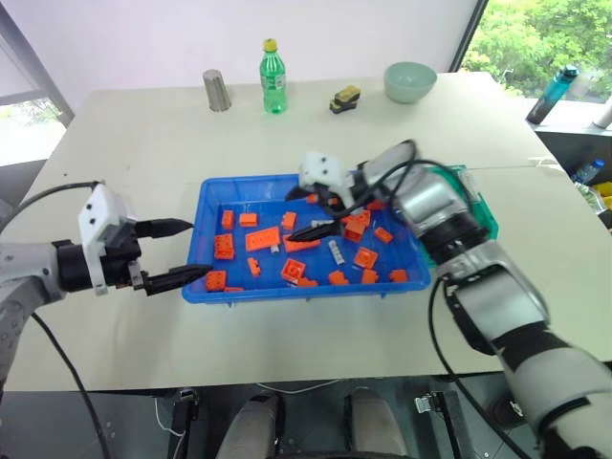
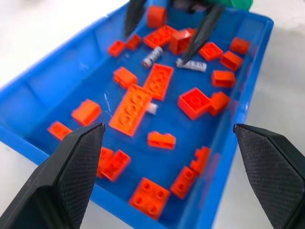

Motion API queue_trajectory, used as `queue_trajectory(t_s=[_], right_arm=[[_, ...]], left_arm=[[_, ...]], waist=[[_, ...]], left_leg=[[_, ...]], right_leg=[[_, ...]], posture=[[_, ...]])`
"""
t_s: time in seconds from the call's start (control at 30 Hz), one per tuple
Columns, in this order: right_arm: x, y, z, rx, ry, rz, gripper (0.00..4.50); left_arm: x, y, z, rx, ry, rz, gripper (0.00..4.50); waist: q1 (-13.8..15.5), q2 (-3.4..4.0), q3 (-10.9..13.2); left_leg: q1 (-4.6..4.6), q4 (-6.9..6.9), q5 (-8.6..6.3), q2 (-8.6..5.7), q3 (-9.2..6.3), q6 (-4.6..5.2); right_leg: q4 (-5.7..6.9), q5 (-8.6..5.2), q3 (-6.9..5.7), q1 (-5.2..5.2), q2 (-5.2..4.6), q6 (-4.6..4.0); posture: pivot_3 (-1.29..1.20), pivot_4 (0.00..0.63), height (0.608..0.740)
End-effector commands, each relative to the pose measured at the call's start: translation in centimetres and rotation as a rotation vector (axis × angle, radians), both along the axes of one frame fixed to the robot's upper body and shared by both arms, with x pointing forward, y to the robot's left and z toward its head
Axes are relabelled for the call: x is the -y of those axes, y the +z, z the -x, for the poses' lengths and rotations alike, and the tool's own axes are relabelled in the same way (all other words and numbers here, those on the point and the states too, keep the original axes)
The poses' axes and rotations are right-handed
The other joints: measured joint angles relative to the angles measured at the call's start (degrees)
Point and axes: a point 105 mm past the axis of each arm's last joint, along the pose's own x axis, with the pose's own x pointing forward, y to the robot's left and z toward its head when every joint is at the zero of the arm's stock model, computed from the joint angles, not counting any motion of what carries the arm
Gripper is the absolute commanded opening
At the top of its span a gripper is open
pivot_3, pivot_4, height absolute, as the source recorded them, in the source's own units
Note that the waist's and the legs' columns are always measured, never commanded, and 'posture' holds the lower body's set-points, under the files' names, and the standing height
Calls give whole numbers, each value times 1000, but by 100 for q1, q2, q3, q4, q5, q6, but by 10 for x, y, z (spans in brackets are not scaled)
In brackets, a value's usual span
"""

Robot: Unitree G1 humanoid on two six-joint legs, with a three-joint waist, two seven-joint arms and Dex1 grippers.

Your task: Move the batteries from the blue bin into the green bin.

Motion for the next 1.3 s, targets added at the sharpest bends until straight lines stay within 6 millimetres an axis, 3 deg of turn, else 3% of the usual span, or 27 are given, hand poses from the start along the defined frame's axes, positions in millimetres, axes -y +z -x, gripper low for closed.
queue_trajectory(t_s=[0.03,0.2,0.4,0.43,0.5,0.67,0.7,0.9,1.13,1.3], right_arm=[[-16,7,-4,47,18,-5,4474],[-30,-9,-9,41,-14,1,4474],[-36,-14,-11,20,-36,-22,4474],[-36,-15,-11,18,-35,-24,4091],[-36,-14,-10,11,-32,-35,3752],[-40,-6,-7,-19,-19,-78,1231],[-40,-5,-7,-21,-20,-87,1137],[-46,-2,-8,-1,-31,-104,1137],[-72,2,-18,76,-168,-184,1137],[-86,7,-17,115,-196,-214,3515]], left_arm=[[-2,14,5,63,32,9,4500],[-4,12,10,58,64,18,4500],[-5,14,11,64,82,14,4500],[-5,14,10,66,82,14,4500],[-4,15,9,68,83,15,4500],[-3,15,5,71,78,15,4500],[-3,15,4,73,76,15,4500],[-1,17,-4,85,64,20,4500],[4,16,-10,95,46,31,4500],[12,14,-12,97,26,46,4500]], waist=[[-11,0,0],[-20,1,0],[-27,1,1],[-28,1,1],[-40,2,1],[-82,2,1],[-96,2,1],[-174,2,1],[-226,2,1],[-270,2,1]], left_leg=[[0,-1,0,0,1,0],[1,-2,0,0,-1,-1],[1,-3,1,0,-3,-2],[1,-2,1,0,-3,-2],[1,-2,1,0,-3,-2],[1,-5,1,0,-4,-3],[1,-5,2,1,-5,-3],[1,-8,2,1,-10,-5],[1,-10,4,2,-10,-7],[1,-11,4,0,-19,-8]], right_leg=[[-1,0,0,0,0,0],[0,0,0,0,1,0],[0,0,0,0,2,0],[0,0,0,1,2,0],[0,0,0,0,2,0],[1,0,0,-2,3,0],[1,0,0,-1,4,0],[2,0,-1,-1,5,0],[14,0,-1,-9,7,0],[17,0,0,-5,7,0]], posture=[[0,150,727],[0,150,727],[0,150,727],[0,150,727],[0,150,727],[0,150,727],[0,150,727],[0,150,727],[0,150,727],[0,150,727]])
